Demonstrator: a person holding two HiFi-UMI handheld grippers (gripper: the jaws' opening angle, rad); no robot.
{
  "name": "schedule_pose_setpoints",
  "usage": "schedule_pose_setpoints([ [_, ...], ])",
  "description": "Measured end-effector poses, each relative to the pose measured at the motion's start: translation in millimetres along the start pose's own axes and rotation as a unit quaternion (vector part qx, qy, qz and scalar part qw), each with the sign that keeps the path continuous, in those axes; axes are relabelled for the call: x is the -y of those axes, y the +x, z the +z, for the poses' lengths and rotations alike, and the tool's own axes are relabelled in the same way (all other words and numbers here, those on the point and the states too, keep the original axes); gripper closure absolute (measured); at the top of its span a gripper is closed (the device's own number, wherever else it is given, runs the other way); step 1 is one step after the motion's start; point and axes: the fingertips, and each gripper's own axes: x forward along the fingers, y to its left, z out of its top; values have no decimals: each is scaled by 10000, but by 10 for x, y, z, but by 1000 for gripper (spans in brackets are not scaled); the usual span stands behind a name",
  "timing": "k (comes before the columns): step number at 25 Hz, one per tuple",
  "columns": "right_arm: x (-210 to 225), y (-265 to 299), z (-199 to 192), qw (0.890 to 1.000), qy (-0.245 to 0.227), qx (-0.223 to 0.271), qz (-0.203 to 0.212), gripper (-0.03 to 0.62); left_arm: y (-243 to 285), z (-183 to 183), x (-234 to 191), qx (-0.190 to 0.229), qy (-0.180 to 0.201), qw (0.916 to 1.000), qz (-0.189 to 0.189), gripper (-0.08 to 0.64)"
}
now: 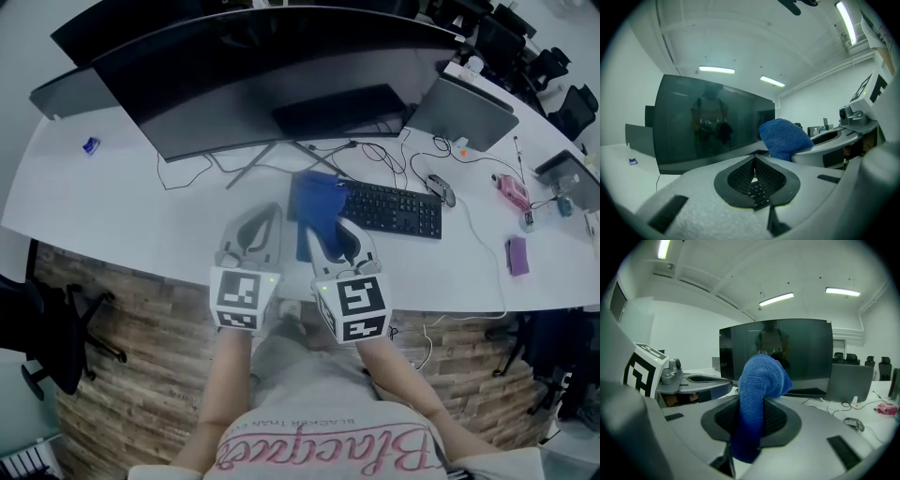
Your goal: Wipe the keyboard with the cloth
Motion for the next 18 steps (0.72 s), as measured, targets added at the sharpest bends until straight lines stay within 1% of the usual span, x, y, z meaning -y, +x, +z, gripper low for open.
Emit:
schedule_pose_setpoints([
  [5, -29, 492, -42, 9995, 100, -237, 154, 495, 188, -197, -319, -196, -123, 9997, 71, 555],
  [11, 0, 1017, -273, 9972, 110, -657, 338, 495, 422, -494, -653, -503, -346, 9980, 168, 555],
  [15, -61, 1330, -416, 9944, 132, -905, 538, 495, 556, -662, -822, -700, -432, 9965, 166, 555],
  [18, -140, 1564, -512, 9916, 116, -1060, 737, 495, 595, -835, -997, -869, -555, 9943, 268, 555],
])
